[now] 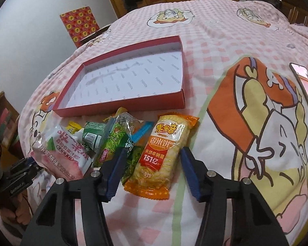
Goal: Organize snacks
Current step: 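Carry the candy with the left tool into the box while the right tool carries the yellow bag there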
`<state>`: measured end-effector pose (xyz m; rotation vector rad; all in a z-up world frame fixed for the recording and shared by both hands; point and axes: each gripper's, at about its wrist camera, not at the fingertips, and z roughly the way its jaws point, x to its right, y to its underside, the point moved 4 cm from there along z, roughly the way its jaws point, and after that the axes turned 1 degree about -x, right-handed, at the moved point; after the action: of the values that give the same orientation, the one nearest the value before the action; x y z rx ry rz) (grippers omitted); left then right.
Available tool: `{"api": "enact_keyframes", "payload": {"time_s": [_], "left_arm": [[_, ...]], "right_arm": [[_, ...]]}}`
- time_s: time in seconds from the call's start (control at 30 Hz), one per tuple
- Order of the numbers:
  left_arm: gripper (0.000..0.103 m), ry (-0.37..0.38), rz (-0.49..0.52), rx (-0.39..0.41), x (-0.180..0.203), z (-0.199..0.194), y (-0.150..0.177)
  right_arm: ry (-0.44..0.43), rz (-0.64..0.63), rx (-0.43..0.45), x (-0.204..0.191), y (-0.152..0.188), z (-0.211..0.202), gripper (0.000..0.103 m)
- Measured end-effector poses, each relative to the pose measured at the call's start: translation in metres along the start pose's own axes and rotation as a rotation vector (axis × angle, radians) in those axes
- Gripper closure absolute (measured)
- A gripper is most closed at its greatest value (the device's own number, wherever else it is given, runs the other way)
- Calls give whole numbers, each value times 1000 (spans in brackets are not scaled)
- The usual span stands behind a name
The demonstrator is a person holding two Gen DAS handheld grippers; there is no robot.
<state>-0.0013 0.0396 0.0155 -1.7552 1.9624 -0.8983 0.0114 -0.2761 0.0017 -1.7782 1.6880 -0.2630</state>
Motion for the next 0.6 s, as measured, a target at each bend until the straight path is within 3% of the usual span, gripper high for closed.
{"api": "enact_keyframes", "payload": {"time_s": [0.33,0.6], "left_arm": [[69,18,2,40,2,-13,-5],[69,23,-13,48,2,-19,-7]], "right_arm": [[9,3,10,-4,-2,2,46],[34,73,24,17,0,-1,45]]}}
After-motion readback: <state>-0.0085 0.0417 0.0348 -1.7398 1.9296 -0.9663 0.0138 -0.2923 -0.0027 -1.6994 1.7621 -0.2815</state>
